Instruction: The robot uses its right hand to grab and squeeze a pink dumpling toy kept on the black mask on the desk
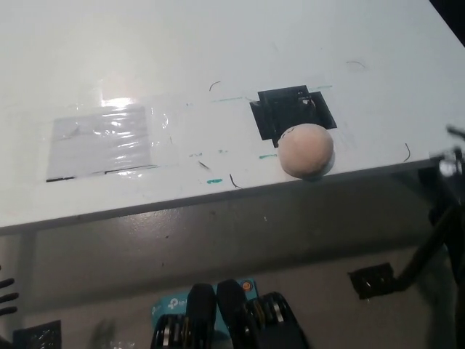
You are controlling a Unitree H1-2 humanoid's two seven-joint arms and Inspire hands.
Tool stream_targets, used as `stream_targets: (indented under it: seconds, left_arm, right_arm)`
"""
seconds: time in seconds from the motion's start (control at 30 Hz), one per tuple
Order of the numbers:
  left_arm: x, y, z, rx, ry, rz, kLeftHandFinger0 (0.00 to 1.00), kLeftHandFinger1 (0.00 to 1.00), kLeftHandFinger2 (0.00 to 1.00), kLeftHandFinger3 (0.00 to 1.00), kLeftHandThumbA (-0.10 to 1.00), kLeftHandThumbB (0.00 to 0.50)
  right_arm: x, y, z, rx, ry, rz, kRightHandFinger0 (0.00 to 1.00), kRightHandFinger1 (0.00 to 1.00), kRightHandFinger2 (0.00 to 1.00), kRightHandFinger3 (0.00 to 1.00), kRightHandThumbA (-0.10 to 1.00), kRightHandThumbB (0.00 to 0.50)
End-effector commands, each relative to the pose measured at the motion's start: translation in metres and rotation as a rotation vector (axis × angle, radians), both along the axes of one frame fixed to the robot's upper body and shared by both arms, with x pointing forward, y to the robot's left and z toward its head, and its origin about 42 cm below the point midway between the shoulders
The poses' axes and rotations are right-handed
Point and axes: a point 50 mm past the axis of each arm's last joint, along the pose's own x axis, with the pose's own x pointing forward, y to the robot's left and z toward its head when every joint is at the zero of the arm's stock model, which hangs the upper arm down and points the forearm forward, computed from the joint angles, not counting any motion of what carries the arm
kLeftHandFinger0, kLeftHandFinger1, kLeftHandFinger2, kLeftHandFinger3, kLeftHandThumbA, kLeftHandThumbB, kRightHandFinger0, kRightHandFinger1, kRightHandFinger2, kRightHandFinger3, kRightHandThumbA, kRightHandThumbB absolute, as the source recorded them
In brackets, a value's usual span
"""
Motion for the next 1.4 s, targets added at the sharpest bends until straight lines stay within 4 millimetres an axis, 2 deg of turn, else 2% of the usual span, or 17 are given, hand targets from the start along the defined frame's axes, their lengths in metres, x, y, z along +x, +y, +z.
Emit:
stream_targets:
  seconds: [0.0, 0.03, 0.07, 0.1, 0.13, 0.17, 0.2, 0.23, 0.33, 0.37, 0.43, 0.63, 0.83, 1.13, 1.3, 1.33, 1.37]
  left_arm:
    - [0.004, 0.002, 0.013, 0.001, -0.022, -0.031, 0.77, 0.76, 0.83, 0.93, 1.0, 0.036]
    - [0.004, 0.003, 0.014, 0.005, -0.022, -0.033, 0.77, 0.75, 0.82, 0.92, 1.0, 0.04]
    - [0.004, 0.003, 0.014, 0.003, -0.021, -0.033, 0.77, 0.76, 0.82, 0.93, 1.0, 0.041]
    - [0.004, 0.003, 0.013, -0.006, -0.023, -0.023, 0.77, 0.75, 0.82, 0.92, 1.0, 0.045]
    - [0.005, 0.003, 0.013, -0.005, -0.023, -0.022, 0.77, 0.75, 0.82, 0.92, 1.0, 0.044]
    - [0.005, 0.003, 0.013, -0.005, -0.022, -0.024, 0.76, 0.75, 0.82, 0.92, 1.0, 0.046]
    - [0.005, 0.003, 0.013, -0.008, -0.023, -0.025, 0.76, 0.75, 0.82, 0.92, 1.0, 0.046]
    - [0.005, 0.003, 0.013, -0.011, -0.024, -0.025, 0.76, 0.75, 0.82, 0.92, 1.0, 0.053]
    - [0.005, 0.004, 0.012, -0.017, -0.021, -0.024, 0.77, 0.76, 0.83, 0.93, 1.0, 0.05]
    - [0.006, 0.004, 0.011, -0.024, -0.019, -0.022, 0.78, 0.76, 0.84, 0.94, 1.0, 0.063]
    - [0.007, 0.005, 0.011, -0.027, -0.014, -0.037, 0.79, 0.77, 0.85, 0.93, 1.0, 0.042]
    - [0.009, 0.004, 0.012, -0.031, -0.015, -0.045, 0.79, 0.79, 0.87, 0.95, 1.0, 0.054]
    - [0.009, 0.004, 0.014, -0.014, -0.016, -0.05, 0.77, 0.77, 0.86, 0.92, 1.0, 0.046]
    - [0.01, 0.007, 0.012, -0.026, -0.007, -0.047, 0.75, 0.76, 0.84, 0.89, 1.0, 0.064]
    - [0.01, 0.005, 0.012, -0.023, -0.01, -0.05, 0.71, 0.74, 0.82, 0.85, 1.0, 0.046]
    - [0.01, 0.006, 0.012, -0.023, -0.007, -0.053, 0.72, 0.74, 0.82, 0.86, 1.0, 0.053]
    - [0.011, 0.006, 0.013, -0.024, -0.008, -0.054, 0.73, 0.73, 0.81, 0.85, 1.0, 0.049]
  right_arm:
    - [0.021, 0.023, 0.065, -0.123, -0.143, 0.106, 0.05, 0.19, 0.5, 0.84, 0.05, 0.204]
    - [0.025, 0.028, 0.071, -0.141, -0.152, 0.138, 0.07, 0.22, 0.57, 0.94, 0.09, 0.216]
    - [0.028, 0.03, 0.075, -0.168, -0.157, 0.16, 0.08, 0.23, 0.59, 0.97, 0.1, 0.224]
    - [0.032, 0.036, 0.082, -0.212, -0.147, 0.195, 0.16, 0.3, 0.68, 1.0, 0.19, 0.257]
    - [0.033, 0.038, 0.085, -0.234, -0.139, 0.209, 0.34, 0.52, 0.8, 1.0, 0.28, 0.289]
    - [0.037, 0.045, 0.094, -0.315, -0.111, 0.256, 0.84, 1.0, 1.0, 1.0, 0.42, 0.345]
    - [0.041, 0.053, 0.102, -0.405, -0.076, 0.304, 1.0, 1.0, 1.0, 1.0, 0.51, 0.381]
    - [0.044, 0.057, 0.105, -0.453, -0.061, 0.326, 1.0, 1.0, 1.0, 1.0, 0.58, 0.438]
    - [0.048, 0.07, 0.104, -0.524, -0.047, 0.352, 1.0, 1.0, 1.0, 1.0, 0.67, 0.5]
    - [0.048, 0.077, 0.102, -0.554, -0.041, 0.355, 1.0, 1.0, 1.0, 1.0, 0.71, 0.5]
    - [0.05, 0.086, 0.093, -0.631, -0.025, 0.344, 1.0, 1.0, 1.0, 1.0, 0.77, 0.5]
    - [0.061, 0.115, 0.074, -0.652, 0.002, 0.346, 1.0, 1.0, 1.0, 1.0, 0.79, 0.5]
    - [0.072, 0.131, 0.053, -0.639, 0.032, 0.368, 1.0, 1.0, 1.0, 1.0, 0.78, 0.473]
    - [0.085, 0.131, 0.018, -0.643, 0.077, 0.317, 1.0, 1.0, 1.0, 1.0, 0.73, 0.48]
    - [0.092, 0.134, -0.006, -0.649, 0.152, 0.32, 1.0, 1.0, 1.0, 1.0, 0.72, 0.488]
    - [0.093, 0.135, -0.013, -0.646, 0.174, 0.322, 1.0, 1.0, 1.0, 1.0, 0.67, 0.484]
    - [0.096, 0.135, -0.024, -0.653, 0.198, 0.325, 1.0, 1.0, 1.0, 1.0, 0.58, 0.444]
